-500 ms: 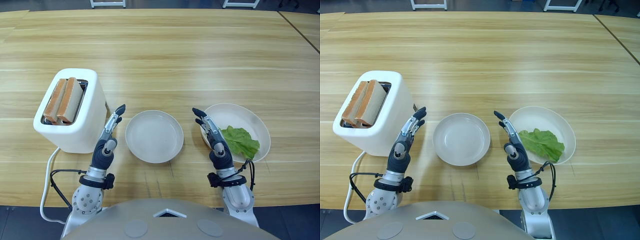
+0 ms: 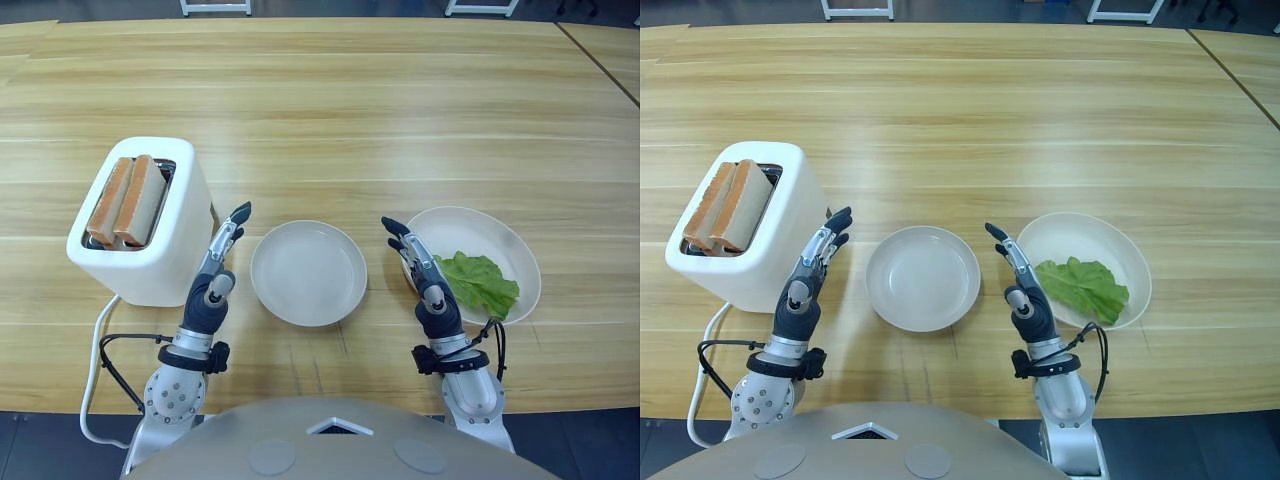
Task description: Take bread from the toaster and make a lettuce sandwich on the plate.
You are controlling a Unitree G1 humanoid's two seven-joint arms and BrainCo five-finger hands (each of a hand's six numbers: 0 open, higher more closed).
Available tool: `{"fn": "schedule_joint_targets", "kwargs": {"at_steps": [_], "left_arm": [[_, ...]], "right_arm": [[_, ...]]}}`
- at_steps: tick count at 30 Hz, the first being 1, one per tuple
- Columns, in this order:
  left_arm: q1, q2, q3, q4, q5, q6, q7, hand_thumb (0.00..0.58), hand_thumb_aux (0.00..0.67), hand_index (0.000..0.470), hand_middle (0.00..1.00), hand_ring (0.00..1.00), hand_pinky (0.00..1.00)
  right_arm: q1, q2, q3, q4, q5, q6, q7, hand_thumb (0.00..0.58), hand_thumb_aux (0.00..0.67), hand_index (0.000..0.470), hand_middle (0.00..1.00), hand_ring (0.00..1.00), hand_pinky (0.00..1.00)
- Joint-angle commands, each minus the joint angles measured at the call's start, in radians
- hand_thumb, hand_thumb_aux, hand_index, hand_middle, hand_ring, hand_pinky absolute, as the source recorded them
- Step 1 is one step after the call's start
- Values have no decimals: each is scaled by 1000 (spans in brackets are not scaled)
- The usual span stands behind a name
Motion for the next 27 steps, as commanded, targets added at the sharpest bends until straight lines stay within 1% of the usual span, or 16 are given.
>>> {"fn": "schedule_joint_targets", "kwargs": {"at_steps": [1, 2, 3, 4, 5, 7, 8, 9, 11, 12, 13, 15, 17, 19, 21, 27], "left_arm": [[-8, 2, 9, -29, -12, 36, -15, 0, 0, 0, 0, 0, 0], [-37, 10, 21, -129, -13, 88, -40, 0, 0, 0, 0, 0, 0], [-92, 21, 48, -250, -13, 164, -70, 0, 0, 0, 0, 0, 0], [-175, 40, 104, -366, -20, 255, -100, 0, 0, 0, 0, 0, 0], [-284, 79, 191, -437, -49, 335, -123, 0, 0, 0, 0, 0, 0], [-501, 199, 406, -478, -163, 491, -138, 0, 0, 0, 0, 0, 0], [-595, 279, 510, -478, -207, 571, -158, 0, 0, 0, 0, 0, 0], [-658, 353, 591, -479, -222, 631, -185, 0, 0, 0, 0, 0, 0], [-731, 491, 725, -477, -215, 757, -252, 0, 0, 0, 0, 0, 0], [-726, 561, 768, -457, -160, 793, -281, 0, 0, 0, 0, 0, 0], [-685, 632, 788, -417, -77, 805, -308, 0, 0, 0, 0, 0, 0], [-575, 734, 788, -303, 129, 754, -311, 0, 0, 0, 0, 0, 0], [-466, 780, 755, -179, 310, 708, -277, 0, 0, 0, 0, 0, 0], [-383, 790, 718, -103, 430, 674, -263, 0, 0, 0, 0, 0, 0], [-342, 788, 689, -58, 512, 651, -259, 0, 0, 0, 0, 0, 0], [-306, 779, 612, 26, 659, 605, -282, 0, 0, 0, 0, 0, 0]], "right_arm": [[-10, 3, 3, 2, -6, 10, -3, 0, 0, 0, 0, 0, 0], [-15, -1, -1, -5, -10, 10, -3, 0, 0, 0, 0, 0, 0], [-25, -9, -7, -12, -17, 10, -1, 0, 0, 0, 0, 0, 0], [-37, -18, -18, -19, -24, 10, 0, 0, 0, 0, 0, 0, 0], [-51, -23, -29, -26, -30, 15, -1, 0, 0, 0, 0, 0, 0], [-70, -28, -49, -43, -22, 30, -1, 0, 0, 0, 0, 0, 0], [-78, -29, -54, -50, -20, 35, -1, 0, 0, 0, 0, 0, 0], [-83, -30, -56, -54, -20, 38, 0, 0, 0, 0, 0, 0, 0], [-83, -27, -56, -64, -26, 40, -3, 0, 0, 0, 0, 0, 0], [-80, -24, -55, -68, -29, 40, -5, 0, 0, 0, 0, 0, 0], [-77, -22, -54, -69, -31, 39, -8, 0, 0, 0, 0, 0, 0], [-70, -19, -53, -72, -35, 38, -10, 0, 0, 0, 0, 0, 0], [-64, -22, -56, -72, -35, 36, -11, 0, 0, 0, 0, 0, 0], [-62, -26, -62, -72, -32, 36, -11, 0, 0, 0, 0, 0, 0], [-59, -30, -68, -74, -28, 37, -9, 0, 0, 0, 0, 0, 0], [-44, -32, -86, -79, -23, 34, -10, 0, 0, 0, 0, 0, 0]]}}
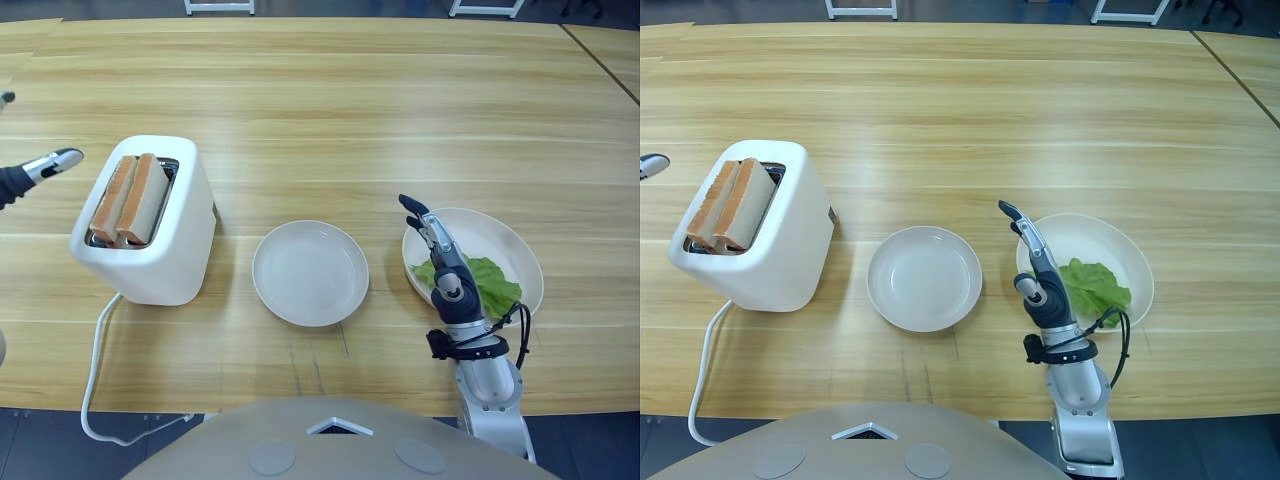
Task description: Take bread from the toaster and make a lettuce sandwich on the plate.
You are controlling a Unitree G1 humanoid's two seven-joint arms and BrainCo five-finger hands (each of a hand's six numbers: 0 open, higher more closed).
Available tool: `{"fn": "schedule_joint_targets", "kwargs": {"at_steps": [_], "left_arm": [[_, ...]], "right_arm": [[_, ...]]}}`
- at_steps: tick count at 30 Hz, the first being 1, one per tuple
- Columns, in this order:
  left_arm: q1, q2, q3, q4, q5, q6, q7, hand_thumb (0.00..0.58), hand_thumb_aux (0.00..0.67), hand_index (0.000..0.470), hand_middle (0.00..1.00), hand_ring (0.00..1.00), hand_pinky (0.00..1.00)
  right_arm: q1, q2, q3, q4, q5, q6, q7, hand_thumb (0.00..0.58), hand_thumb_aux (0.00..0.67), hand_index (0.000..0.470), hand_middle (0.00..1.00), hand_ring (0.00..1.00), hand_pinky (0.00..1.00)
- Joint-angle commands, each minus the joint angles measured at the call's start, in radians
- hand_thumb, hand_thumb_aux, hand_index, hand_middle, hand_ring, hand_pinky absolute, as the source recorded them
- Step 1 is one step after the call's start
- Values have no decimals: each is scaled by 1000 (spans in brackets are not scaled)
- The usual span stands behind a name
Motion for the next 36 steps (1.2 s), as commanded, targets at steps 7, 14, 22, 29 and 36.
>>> {"fn": "schedule_joint_targets", "kwargs": {"at_steps": [7, 14, 22, 29, 36], "left_arm": [[43, -3, -122, 62, 189, -72, -76, 0, 0, 0, 0, 0, 0], [54, 13, -164, 62, 305, -124, -128, 0, 0, 0, 0, 0, 0], [-38, 34, -168, 20, 339, -206, -195, 0, 0, 0, 0, 0, 0], [-38, 6, -178, 39, 354, -245, -225, 0, 0, 0, 0, 0, 0], [6, -55, -149, 59, 312, -224, -229, 0, 0, 0, 0, 0, 0]], "right_arm": [[19, -3, -26, -15, 8, 10, 4, 0, 0, 0, 0, 0, 0], [19, -4, -32, -25, 11, 16, 7, 0, 0, 0, 0, 0, 0], [21, 1, -33, -29, 7, 17, 6, 0, 0, 0, 0, 0, 0], [26, 2, -35, -30, 11, 18, 6, 0, 0, 0, 0, 0, 0], [35, 2, -41, -33, 14, 17, 4, 0, 0, 0, 0, 0, 0]]}}
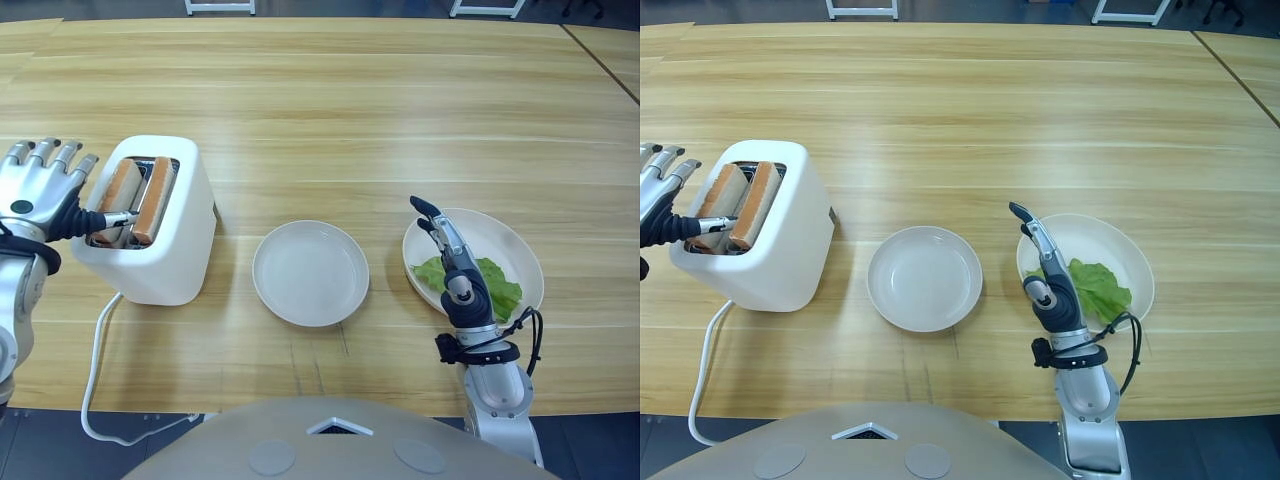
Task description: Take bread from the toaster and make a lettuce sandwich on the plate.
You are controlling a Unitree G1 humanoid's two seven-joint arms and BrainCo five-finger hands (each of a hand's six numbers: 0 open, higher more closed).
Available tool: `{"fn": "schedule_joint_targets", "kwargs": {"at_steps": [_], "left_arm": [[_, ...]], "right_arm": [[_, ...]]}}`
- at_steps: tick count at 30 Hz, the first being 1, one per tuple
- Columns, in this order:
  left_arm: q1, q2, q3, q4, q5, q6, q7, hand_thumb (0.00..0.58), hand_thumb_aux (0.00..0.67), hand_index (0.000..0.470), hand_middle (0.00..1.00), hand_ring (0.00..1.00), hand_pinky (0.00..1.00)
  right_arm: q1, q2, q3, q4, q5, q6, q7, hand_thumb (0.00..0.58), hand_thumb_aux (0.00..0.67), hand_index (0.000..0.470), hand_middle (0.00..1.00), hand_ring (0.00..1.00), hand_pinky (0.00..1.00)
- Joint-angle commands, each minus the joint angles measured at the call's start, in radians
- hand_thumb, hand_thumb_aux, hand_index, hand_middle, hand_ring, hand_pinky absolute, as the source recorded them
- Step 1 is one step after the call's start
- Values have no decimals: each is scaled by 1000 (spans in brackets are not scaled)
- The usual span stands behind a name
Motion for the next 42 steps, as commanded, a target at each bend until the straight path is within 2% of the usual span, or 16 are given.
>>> {"fn": "schedule_joint_targets", "kwargs": {"at_steps": [1, 2, 3, 5, 6, 14, 16, 17, 18, 19, 24, 28, 34, 39, 41, 42], "left_arm": [[40, -66, 2, 11, -54, 8, -22, 0, 0, 0, 0, 0, 0], [42, -84, 6, 4, -70, 14, -20, 156, 97, 68, 0, 0, 0], [38, -111, 14, -9, -96, 25, -13, 456, 360, 253, 0, 0, 0], [17, -160, 30, -29, -153, 47, 4, 543, 502, 352, 0, 0, 0], [5, -180, 43, -40, -172, 56, 19, 580, 670, 470, 0, 0, 0], [-105, -315, 147, -131, -337, 133, 98, 580, 670, 470, 12, 12, 12], [-122, -328, 178, -137, -357, 148, 117, 580, 670, 470, 318, 318, 318], [-128, -331, 192, -137, -366, 152, 126, 580, 670, 470, 369, 369, 369], [-135, -333, 211, -137, -379, 152, 141, 580, 670, 470, 612, 612, 612], [-142, -334, 228, -139, -395, 153, 150, 580, 670, 470, 1000, 1000, 1000], [-236, -316, 310, -165, -501, 146, 191, 580, 670, 470, 1000, 1000, 1000], [-309, -298, 351, -198, -575, 152, 195, 580, 670, 470, 1000, 1000, 1000], [-419, -239, 406, -228, -708, 210, 142, 580, 670, 470, 1000, 1000, 1000], [-540, -296, 227, -317, -881, 376, 75, 580, 670, 470, 1000, 1000, 1000], [-540, -386, 30, -372, -918, 459, 82, 580, 670, 470, 1000, 1000, 1000], [-518, -439, -99, -386, -916, 486, 99, 580, 670, 470, 1000, 1000, 1000]], "right_arm": [[8, 2, -5, -9, 9, 13, 2, 0, 0, 0, 0, 0, 0], [9, 3, -4, -8, 8, 12, 2, 0, 0, 0, 0, 0, 0], [9, 4, -3, -7, 8, 11, 2, 0, 0, 0, 0, 0, 0], [11, 4, -3, -4, 8, 9, 1, 0, 0, 0, 0, 0, 0], [11, 4, -3, -3, 8, 9, 1, 0, 0, 0, 0, 0, 0], [8, 2, -10, 7, 10, 1, -2, 0, 0, 0, 0, 0, 0], [3, -3, -19, 11, 11, -1, -2, 0, 0, 0, 0, 0, 0], [0, -7, -26, 11, 7, -3, -2, 0, 0, 0, 0, 0, 0], [-9, -17, -38, 14, 3, -7, -1, 0, 0, 0, 0, 0, 0], [-19, -26, -53, 15, 0, -11, 0, 0, 0, 0, 0, 0, 0], [-115, -161, -217, 79, -110, -43, -18, 0, 0, 0, 0, 0, 0], [-169, -337, -320, 255, -341, -68, -80, 0, 0, 0, 0, 0, 0], [-237, -595, -298, 534, -727, -69, -309, 0, 0, 0, 0, 0, 0], [-261, -725, -175, 761, -888, -67, -487, 0, 0, 0, 0, 0, 0], [-275, -751, -118, 854, -908, -79, -546, 0, 0, 0, 0, 0, 0], [-282, -763, -89, 898, -915, -89, -575, 45, 26, 18, 0, 0, 0]]}}
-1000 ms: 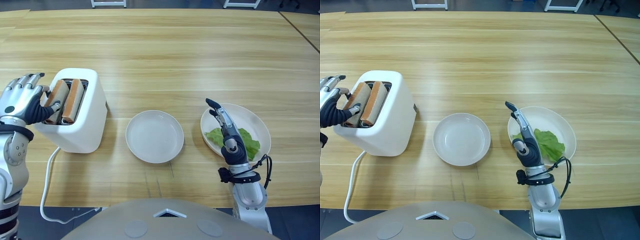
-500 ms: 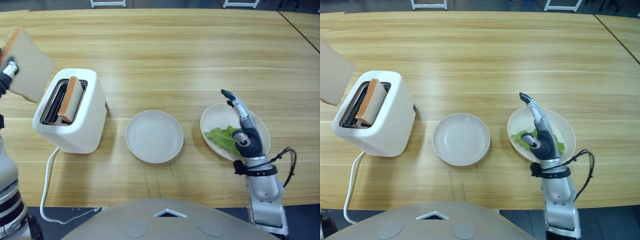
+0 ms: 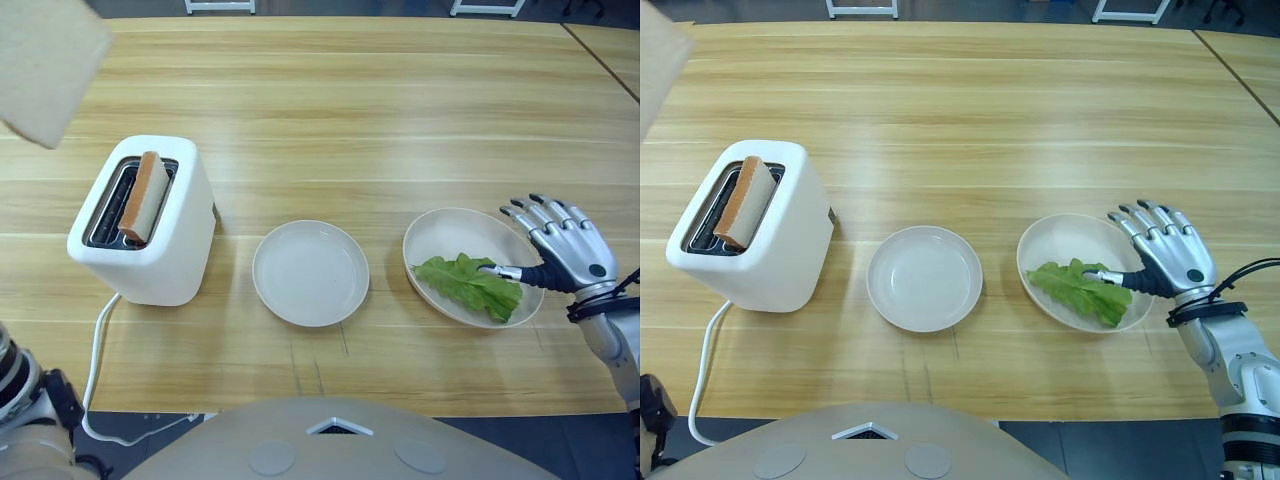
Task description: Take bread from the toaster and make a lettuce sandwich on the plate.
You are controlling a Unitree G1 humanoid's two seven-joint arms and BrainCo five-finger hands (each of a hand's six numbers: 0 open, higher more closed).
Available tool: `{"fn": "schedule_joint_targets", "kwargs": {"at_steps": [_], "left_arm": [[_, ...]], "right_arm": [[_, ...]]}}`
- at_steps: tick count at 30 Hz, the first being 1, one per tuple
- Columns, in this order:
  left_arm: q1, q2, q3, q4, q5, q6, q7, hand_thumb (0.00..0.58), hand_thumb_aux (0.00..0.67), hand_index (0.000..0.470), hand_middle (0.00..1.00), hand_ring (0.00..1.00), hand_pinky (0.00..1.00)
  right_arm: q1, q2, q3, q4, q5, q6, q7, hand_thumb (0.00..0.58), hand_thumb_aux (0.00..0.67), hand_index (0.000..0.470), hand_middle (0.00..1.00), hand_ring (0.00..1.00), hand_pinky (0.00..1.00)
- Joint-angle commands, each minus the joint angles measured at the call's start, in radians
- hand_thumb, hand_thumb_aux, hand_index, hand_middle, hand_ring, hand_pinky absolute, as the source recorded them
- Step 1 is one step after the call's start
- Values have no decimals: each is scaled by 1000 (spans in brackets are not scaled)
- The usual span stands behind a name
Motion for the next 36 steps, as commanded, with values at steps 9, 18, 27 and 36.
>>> {"fn": "schedule_joint_targets", "kwargs": {"at_steps": [9, 18, 27, 36], "left_arm": [[196, -320, -849, 134, 50, 98, 117, 580, 670, 470, 1000, 1000, 1000], [197, -335, -909, 527, 65, -60, 153, 580, 670, 470, 1000, 1000, 1000], [81, -293, -960, 842, 191, -155, 146, 580, 670, 470, 1000, 1000, 1000], [103, -203, -1127, 773, 443, -244, 65, 580, 670, 470, 1000, 1000, 1000]], "right_arm": [[-32, -113, 215, 257, 3, -102, -234, 452, 355, 249, 0, 0, 0], [-48, -140, 296, 288, 48, -121, -254, 580, 670, 470, 0, 0, 0], [-35, -164, 266, 195, 153, -140, -238, 580, 670, 470, 0, 0, 0], [50, -142, 60, -168, 369, -147, -81, 580, 670, 470, 0, 0, 0]]}}
